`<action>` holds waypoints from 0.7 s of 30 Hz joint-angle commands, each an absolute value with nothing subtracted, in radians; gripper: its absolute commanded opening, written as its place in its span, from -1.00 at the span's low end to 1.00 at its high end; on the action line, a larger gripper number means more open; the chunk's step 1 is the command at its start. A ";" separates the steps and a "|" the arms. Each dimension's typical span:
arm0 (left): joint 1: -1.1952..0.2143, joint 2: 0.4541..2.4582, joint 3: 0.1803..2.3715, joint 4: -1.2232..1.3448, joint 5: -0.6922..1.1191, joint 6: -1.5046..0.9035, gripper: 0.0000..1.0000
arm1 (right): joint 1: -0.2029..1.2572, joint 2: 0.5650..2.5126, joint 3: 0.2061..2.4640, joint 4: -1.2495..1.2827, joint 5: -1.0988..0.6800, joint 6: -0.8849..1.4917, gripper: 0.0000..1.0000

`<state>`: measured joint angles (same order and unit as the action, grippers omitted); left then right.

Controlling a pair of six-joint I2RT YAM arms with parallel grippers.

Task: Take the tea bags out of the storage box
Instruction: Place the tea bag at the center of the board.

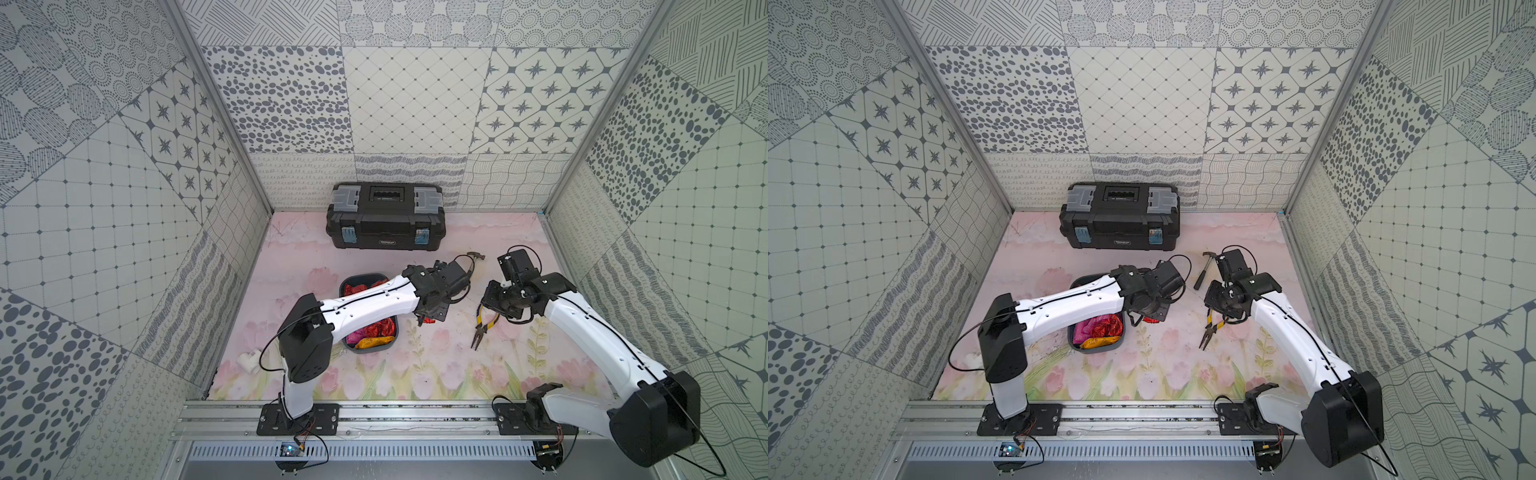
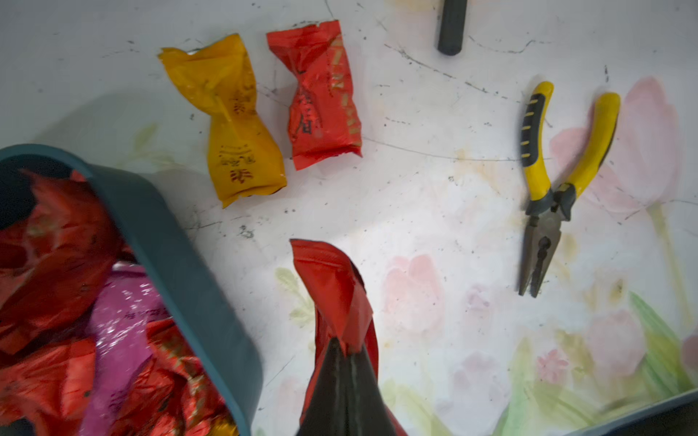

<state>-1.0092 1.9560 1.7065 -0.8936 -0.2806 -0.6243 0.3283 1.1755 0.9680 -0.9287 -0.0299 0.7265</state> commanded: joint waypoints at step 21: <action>-0.969 2.564 2.385 -0.918 -0.512 -0.701 -1.00 | 0.323 0.925 0.901 -1.048 0.008 0.775 -0.22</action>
<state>-0.9836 2.5149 2.3199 -0.8860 -0.3950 -0.7025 0.3256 0.9504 0.9123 -1.0348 0.0013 0.7574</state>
